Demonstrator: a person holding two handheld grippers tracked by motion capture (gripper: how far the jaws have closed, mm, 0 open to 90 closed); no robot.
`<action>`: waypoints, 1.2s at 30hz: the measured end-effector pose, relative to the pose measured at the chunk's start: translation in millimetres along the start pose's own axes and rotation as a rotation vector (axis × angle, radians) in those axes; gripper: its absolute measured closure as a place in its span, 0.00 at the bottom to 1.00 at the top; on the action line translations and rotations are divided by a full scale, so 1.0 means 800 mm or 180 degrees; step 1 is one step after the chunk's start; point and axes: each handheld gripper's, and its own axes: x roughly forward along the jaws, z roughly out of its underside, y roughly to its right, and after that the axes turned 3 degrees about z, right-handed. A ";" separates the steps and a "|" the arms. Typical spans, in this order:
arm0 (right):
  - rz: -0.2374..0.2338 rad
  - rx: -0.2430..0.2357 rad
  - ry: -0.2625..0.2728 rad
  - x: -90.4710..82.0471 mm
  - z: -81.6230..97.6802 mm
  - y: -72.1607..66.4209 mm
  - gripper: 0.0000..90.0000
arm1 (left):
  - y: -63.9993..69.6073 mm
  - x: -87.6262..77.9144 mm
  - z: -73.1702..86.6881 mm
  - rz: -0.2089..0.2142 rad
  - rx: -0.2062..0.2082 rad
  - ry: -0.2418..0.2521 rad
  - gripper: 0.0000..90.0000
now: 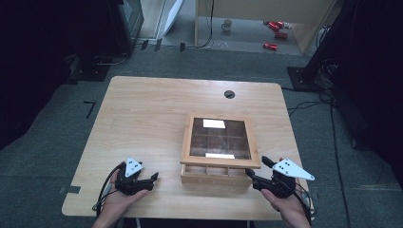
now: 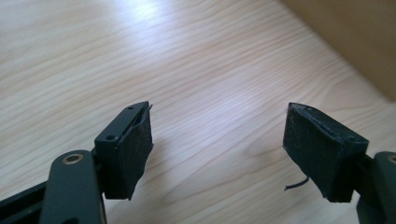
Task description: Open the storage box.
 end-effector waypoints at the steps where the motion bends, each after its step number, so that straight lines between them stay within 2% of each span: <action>1: -0.0017 0.0000 0.0020 0.000 -0.004 0.002 0.31 | -0.005 0.001 0.001 -0.0001 -0.0072 -0.0015 0.27; 4: 0.0013 -0.0013 0.0052 0.000 -0.014 0.003 0.31 | -0.006 0.002 0.001 -0.0012 -0.0085 -0.0014 0.27; 8: 0.0026 -0.0021 0.0128 -0.001 -0.026 0.005 0.31 | -0.002 0.005 0.002 -0.0109 -0.0017 -0.0003 0.27; 11: 0.0001 -0.0030 0.0220 0.000 -0.044 0.010 0.31 | -0.002 0.005 0.002 -0.0121 -0.0023 0.0018 0.26; 15: 0.0020 -0.0035 0.0255 0.001 -0.058 0.013 0.31 | -0.001 0.005 0.002 -0.0126 -0.0025 0.0014 0.26; 19: 0.0053 0.0001 0.0293 0.007 -0.081 0.018 0.31 | -0.001 0.006 0.002 -0.0127 -0.0037 0.0025 0.26; 20: 0.0053 0.0001 0.0293 0.007 -0.081 0.018 0.31 | -0.001 0.006 0.002 -0.0126 -0.0036 0.0025 0.26; 21: 0.0095 -0.0040 0.0300 0.011 -0.091 0.020 0.31 | -0.001 0.006 0.002 -0.0124 -0.0035 0.0021 0.26; 26: 0.0159 -0.0096 0.0321 0.022 -0.113 0.027 0.31 | -0.001 0.006 0.002 -0.0122 -0.0051 0.0022 0.26; 32: 0.0121 -0.0101 0.0391 0.032 -0.129 0.035 0.32 | 0.000 0.006 0.002 -0.0128 -0.0056 0.0027 0.26; 36: 0.0122 -0.0130 0.0461 0.038 -0.140 0.039 0.36 | -0.001 0.006 0.002 -0.0131 -0.0049 0.0026 0.26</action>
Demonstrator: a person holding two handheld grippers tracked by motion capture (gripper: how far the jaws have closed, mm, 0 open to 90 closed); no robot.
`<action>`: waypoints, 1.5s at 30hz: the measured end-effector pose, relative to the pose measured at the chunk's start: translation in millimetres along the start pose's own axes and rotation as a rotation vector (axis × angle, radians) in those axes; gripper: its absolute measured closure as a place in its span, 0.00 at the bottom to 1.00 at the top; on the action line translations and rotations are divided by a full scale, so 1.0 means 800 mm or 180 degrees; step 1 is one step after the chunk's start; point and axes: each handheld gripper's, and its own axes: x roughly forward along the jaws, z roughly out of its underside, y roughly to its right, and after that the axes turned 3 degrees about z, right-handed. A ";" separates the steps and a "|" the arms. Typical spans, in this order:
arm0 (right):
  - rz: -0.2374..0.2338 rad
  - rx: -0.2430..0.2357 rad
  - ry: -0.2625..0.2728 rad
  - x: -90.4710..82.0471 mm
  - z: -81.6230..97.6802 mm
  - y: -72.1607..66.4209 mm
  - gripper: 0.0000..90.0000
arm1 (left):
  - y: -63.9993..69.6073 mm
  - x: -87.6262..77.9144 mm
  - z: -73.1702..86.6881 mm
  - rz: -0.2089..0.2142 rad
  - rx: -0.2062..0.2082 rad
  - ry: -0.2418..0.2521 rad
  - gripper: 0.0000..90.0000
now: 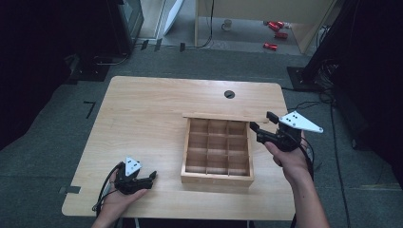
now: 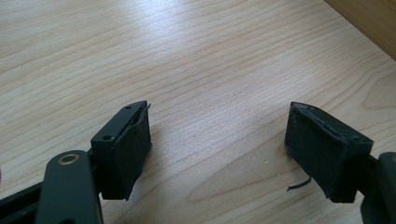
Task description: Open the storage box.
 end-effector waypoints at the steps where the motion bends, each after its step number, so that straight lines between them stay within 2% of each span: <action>1: -0.0012 -0.0010 0.0038 0.004 -0.004 0.002 0.39 | 0.000 0.000 0.000 -0.0003 0.0006 -0.0001 0.26; 11: -0.0074 -0.0003 0.0155 0.025 -0.015 0.006 0.49 | 0.000 0.000 0.000 -0.0002 0.0008 -0.0001 0.26; 20: 0.0021 0.0001 0.0221 0.044 -0.022 0.016 0.55 | 0.000 0.000 0.000 0.0002 0.0012 -0.0002 0.26; 24: 0.0021 0.0013 0.0194 0.050 -0.024 0.020 0.56 | 0.000 0.000 0.000 0.0003 0.0019 -0.0007 0.26; 25: 0.0025 0.0006 0.0116 0.057 -0.023 0.023 0.57 | 0.000 0.000 0.000 0.0005 0.0012 -0.0006 0.26; 27: 0.0062 -0.0018 0.0081 0.065 -0.020 0.024 0.57 | 0.000 0.000 0.000 0.0008 0.0003 -0.0002 0.26; 34: 0.0094 0.0047 0.0137 0.080 -0.019 0.031 0.58 | 0.000 0.000 0.000 0.0009 0.0014 -0.0006 0.26; 37: 0.0091 0.0049 0.0071 0.092 -0.020 0.037 0.59 | 0.000 0.000 0.000 0.0011 0.0009 -0.0005 0.26; 44: 0.0144 0.0055 0.0029 0.112 -0.028 0.048 0.64 | 0.001 0.001 -0.001 0.0012 0.0012 -0.0005 0.26; 45: 0.0120 0.0117 0.0004 0.118 -0.031 0.053 0.66 | 0.001 0.001 -0.001 0.0013 0.0013 -0.0007 0.26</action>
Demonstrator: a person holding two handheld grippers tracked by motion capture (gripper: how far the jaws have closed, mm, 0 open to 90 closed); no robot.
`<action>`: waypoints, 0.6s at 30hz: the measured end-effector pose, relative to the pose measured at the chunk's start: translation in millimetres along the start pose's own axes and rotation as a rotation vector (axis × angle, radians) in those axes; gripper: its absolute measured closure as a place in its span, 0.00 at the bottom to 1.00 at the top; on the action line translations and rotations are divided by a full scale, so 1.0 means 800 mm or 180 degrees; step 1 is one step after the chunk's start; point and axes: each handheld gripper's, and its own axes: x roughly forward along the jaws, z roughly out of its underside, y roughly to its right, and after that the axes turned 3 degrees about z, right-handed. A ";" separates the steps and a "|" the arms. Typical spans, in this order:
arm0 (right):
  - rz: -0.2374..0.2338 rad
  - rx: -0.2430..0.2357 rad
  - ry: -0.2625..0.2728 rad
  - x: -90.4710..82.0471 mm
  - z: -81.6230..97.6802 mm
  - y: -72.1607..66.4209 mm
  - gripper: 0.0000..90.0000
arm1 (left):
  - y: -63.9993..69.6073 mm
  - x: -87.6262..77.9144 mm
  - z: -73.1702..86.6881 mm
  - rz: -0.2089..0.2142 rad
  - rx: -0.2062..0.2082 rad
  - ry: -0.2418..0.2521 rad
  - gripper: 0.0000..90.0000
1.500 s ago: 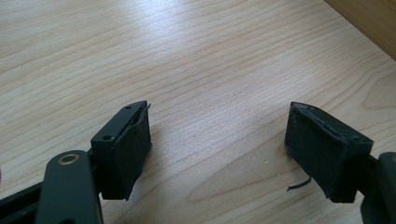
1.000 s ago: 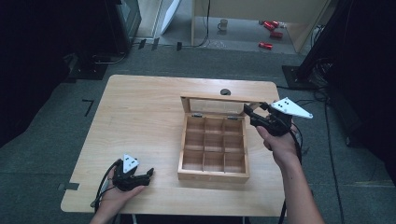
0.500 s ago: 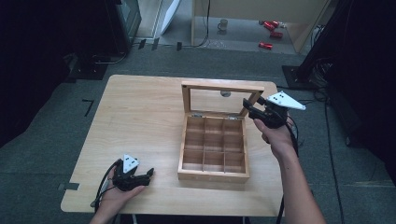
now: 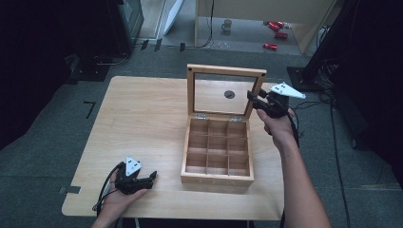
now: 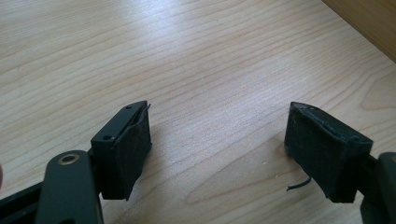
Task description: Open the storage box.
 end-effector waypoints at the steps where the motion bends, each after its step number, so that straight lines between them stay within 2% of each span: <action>1: 0.0000 0.0000 0.0000 0.000 0.000 0.000 0.66 | 0.000 0.000 0.000 0.0000 0.0000 0.0000 0.26; 3: -0.0034 0.0057 -0.0022 0.005 -0.002 0.007 0.69 | 0.000 0.000 0.000 0.0000 0.0001 -0.0001 0.26; 4: 0.0006 0.0121 -0.0023 0.008 -0.004 0.011 0.74 | 0.000 0.000 0.000 0.0002 0.0002 -0.0002 0.26; 15: 0.0119 0.0317 -0.0110 0.031 -0.010 0.017 0.75 | 0.000 0.000 0.000 -0.0001 0.0004 0.0002 0.26; 18: 0.0157 0.0410 -0.0150 0.043 -0.012 0.021 0.75 | 0.001 0.001 0.000 0.0002 0.0000 0.0007 0.26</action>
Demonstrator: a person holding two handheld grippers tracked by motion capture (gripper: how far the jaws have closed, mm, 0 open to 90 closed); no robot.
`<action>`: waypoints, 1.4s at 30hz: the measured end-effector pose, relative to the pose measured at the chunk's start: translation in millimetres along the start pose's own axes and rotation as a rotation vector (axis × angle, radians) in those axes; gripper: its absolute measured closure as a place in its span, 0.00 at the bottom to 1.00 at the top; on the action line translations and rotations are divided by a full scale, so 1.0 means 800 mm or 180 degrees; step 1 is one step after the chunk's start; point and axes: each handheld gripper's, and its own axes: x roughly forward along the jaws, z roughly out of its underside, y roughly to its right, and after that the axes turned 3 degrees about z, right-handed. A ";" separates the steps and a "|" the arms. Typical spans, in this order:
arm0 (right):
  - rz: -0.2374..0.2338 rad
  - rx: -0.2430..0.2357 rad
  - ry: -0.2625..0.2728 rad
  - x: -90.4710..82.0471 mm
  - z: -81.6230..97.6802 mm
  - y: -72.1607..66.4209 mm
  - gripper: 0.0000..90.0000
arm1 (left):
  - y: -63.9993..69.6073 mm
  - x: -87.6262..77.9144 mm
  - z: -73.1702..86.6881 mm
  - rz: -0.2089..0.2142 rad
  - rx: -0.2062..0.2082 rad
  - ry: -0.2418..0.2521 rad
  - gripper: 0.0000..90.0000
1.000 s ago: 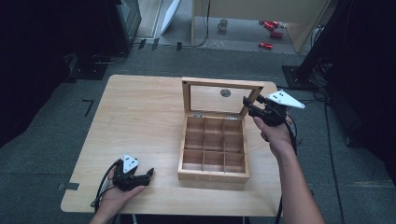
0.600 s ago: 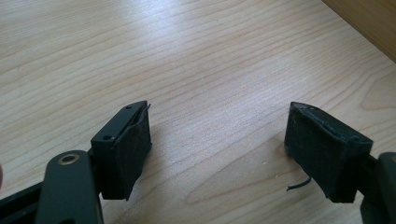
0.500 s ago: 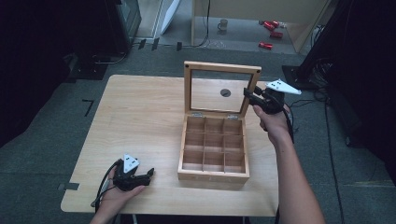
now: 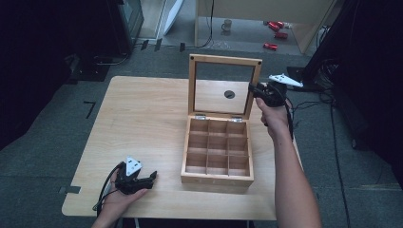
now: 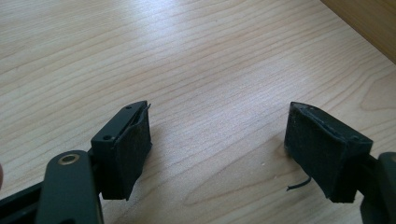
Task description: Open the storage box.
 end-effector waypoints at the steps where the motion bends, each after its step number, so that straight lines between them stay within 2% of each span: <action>1: 0.0000 0.0000 0.0000 0.000 0.000 0.000 0.75 | 0.000 0.000 0.000 0.0000 0.0000 0.0000 0.26; 8: -0.0001 0.0013 -0.0023 0.013 -0.005 0.000 0.75 | 0.000 0.000 0.000 0.0002 0.0003 0.0001 0.26; 15: 0.0001 0.0010 0.0008 0.012 -0.003 -0.001 0.75 | 0.000 0.000 0.000 0.0005 0.0005 -0.0001 0.26; 19: 0.0018 0.0067 0.0041 0.010 -0.001 -0.003 0.74 | 0.000 0.000 0.000 0.0006 0.0006 0.0000 0.26; 22: 0.0049 0.0141 0.0103 0.007 -0.003 -0.008 0.53 | 0.000 0.000 0.000 0.0006 0.0006 0.0000 0.26; 24: 0.0017 0.0099 0.0096 0.004 -0.004 -0.013 0.44 | 0.000 0.000 0.000 0.0006 0.0007 -0.0001 0.26; 25: 0.0017 0.0099 0.0096 0.004 -0.004 -0.013 0.44 | 0.000 0.000 0.000 0.0006 0.0007 -0.0001 0.26; 26: -0.0016 0.0043 0.0069 0.000 -0.003 -0.018 0.34 | 0.000 0.000 0.000 0.0006 0.0006 0.0000 0.26; 28: -0.0015 -0.0005 0.0049 -0.005 -0.003 -0.022 0.26 | 0.000 0.000 0.000 0.0006 0.0007 -0.0001 0.26; 29: -0.0015 -0.0005 0.0049 -0.005 -0.003 -0.022 0.26 | 0.000 0.000 0.000 0.0006 0.0007 -0.0001 0.26; 32: -0.0072 0.0020 0.0035 -0.016 0.000 -0.024 0.17 | 0.000 0.000 0.000 0.0006 0.0006 -0.0001 0.26; 33: -0.0042 0.0013 0.0021 -0.023 0.004 -0.023 0.15 | 0.000 0.000 0.000 0.0006 0.0006 -0.0001 0.26; 42: 0.0007 0.0000 -0.0066 -0.046 0.030 -0.010 0.11 | 0.000 0.000 0.000 0.0005 0.0006 0.0000 0.26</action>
